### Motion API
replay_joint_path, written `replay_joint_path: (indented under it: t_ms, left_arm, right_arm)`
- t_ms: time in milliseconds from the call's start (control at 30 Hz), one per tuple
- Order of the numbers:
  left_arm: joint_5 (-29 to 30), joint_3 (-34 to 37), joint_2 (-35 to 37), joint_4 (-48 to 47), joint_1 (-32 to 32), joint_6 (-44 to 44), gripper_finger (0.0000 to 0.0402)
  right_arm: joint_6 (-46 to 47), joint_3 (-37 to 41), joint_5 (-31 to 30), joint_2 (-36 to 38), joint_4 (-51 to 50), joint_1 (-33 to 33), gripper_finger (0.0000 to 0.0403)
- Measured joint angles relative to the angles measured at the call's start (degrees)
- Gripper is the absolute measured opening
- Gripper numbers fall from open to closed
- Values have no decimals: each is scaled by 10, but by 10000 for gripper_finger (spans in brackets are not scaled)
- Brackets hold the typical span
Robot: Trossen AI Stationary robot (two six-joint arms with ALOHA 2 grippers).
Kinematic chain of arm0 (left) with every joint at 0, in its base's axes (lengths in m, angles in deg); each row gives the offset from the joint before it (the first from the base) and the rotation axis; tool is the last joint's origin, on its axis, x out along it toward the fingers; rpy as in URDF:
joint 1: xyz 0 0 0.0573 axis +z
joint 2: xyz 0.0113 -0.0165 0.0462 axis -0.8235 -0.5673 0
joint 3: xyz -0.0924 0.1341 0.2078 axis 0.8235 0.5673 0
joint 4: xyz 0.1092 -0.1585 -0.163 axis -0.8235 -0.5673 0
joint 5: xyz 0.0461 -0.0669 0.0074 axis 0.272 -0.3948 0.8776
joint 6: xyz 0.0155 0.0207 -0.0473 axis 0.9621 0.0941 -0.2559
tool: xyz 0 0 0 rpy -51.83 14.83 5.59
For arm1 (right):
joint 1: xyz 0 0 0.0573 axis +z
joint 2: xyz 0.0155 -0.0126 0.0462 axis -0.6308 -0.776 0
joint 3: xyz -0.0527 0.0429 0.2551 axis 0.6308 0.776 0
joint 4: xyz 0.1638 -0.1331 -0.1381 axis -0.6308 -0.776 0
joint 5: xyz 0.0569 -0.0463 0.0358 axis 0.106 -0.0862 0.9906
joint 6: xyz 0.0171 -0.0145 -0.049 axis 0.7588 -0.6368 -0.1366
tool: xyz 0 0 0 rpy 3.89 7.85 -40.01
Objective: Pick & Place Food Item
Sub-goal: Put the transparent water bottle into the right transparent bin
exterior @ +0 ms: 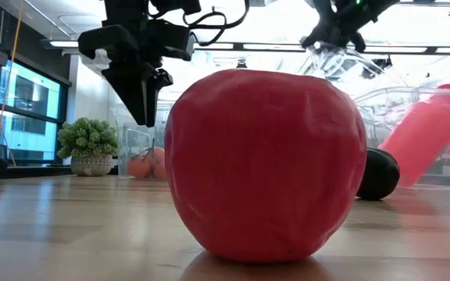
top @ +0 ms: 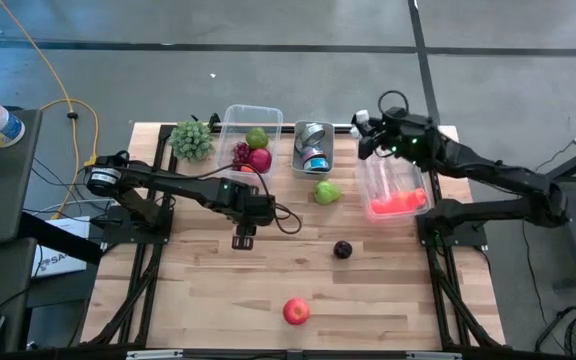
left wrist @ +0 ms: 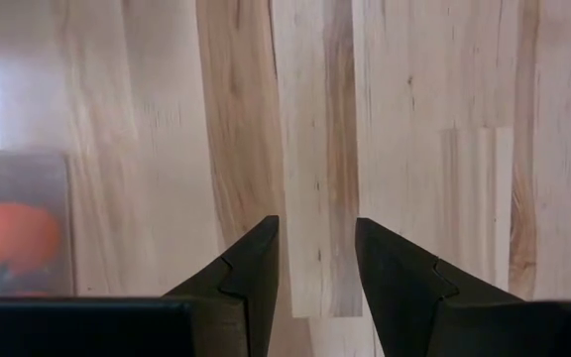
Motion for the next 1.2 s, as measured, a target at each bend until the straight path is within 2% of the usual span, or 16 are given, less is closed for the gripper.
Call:
replay_joint_path:
  t_ms: [100,300,467,633,800,900,1067,1200]
  left_arm:
    - [0,2,0,2,0,0,127]
    - [0,2,0,2,0,0,127]
    - [-2,2,0,2,-2,-8,127]
    - [-3,2,0,2,-2,-10,127]
    - [-3,2,0,2,-2,-9,127]
    - [-3,2,0,2,-2,-9,127]
    - [-3,2,0,2,-2,-9,127]
    - [-3,2,0,5,-2,-15,127]
  right_arm:
    - [28,50,-30,0,34,17,128]
    - [-45,104,-75,0,128,46,136]
    - [-45,105,-77,6,133,47,147]
    - [-82,96,-72,30,139,51,118]
    - [-144,63,-71,64,137,72,117]
    - [-198,34,-95,76,121,88,117]
    - [-264,15,-177,78,94,97,118]
    - [-286,24,-164,58,118,82,117]
